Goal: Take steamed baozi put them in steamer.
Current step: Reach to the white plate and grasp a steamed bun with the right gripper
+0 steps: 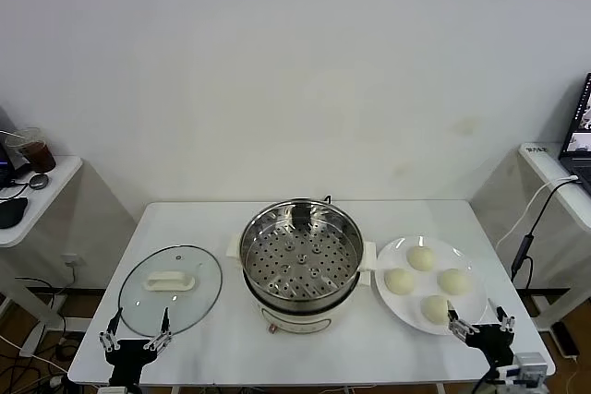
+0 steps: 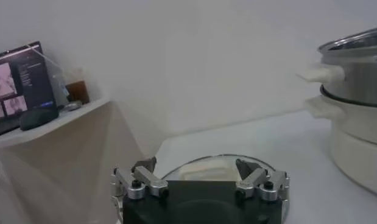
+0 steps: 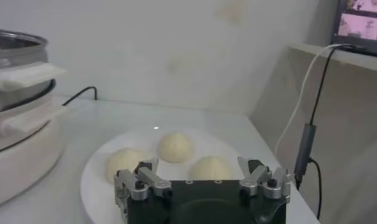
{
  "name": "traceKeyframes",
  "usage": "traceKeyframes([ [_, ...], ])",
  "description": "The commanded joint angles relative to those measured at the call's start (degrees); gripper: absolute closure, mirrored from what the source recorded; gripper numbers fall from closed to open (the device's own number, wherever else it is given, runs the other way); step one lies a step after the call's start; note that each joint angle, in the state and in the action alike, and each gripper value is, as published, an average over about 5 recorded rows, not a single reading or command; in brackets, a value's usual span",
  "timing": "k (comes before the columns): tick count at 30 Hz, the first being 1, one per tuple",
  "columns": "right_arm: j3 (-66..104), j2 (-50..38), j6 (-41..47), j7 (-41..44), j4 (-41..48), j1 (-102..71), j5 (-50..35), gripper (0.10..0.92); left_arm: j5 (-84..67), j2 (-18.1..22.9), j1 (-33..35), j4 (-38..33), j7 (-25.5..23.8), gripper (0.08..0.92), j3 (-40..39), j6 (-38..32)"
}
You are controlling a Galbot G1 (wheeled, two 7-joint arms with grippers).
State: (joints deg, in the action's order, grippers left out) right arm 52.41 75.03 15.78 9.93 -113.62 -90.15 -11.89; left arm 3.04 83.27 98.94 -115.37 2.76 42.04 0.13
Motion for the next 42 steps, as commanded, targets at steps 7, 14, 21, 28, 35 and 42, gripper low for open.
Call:
traceKeyframes([
  [7, 1.61, -13.81, 6.49, 4.27, 5.85, 13.5, 3.15, 0.203, 1.12, 0.45, -0.16, -0.62, 0.05, 0.177, -0.41, -0.05],
  [14, -6.32, -29.84, 6.9, 20.01, 13.81, 22.94, 19.05, 0.203, 1.74, 0.9, -0.32, -0.93, 0.08, 0.177, -0.86, -0.03],
  [21, -22.98, -36.75, 3.48, 43.83, 24.99, 42.45, 32.12, 0.203, 1.95, 1.23, -0.44, -0.82, 0.13, 0.177, -1.1, -0.02],
  [28, -45.81, -38.43, -1.29, 56.64, 35.43, 63.83, 36.32, 0.203, 2.03, 1.9, -0.19, -1.05, 0.32, 0.177, -0.97, -0.06],
  [35, -67.18, -33.97, -6.26, 60.06, 45.12, 79.73, 35.41, 0.203, 1.98, 2.3, -0.4, -1.16, 0.36, 0.177, -0.8, -0.01],
  [42, -68.73, -24.09, -15.36, 59.87, 56.75, 82.34, 39.96, 0.203, 1.97, 2.6, -0.28, -1.12, 0.38, 0.177, -0.7, -0.01],
])
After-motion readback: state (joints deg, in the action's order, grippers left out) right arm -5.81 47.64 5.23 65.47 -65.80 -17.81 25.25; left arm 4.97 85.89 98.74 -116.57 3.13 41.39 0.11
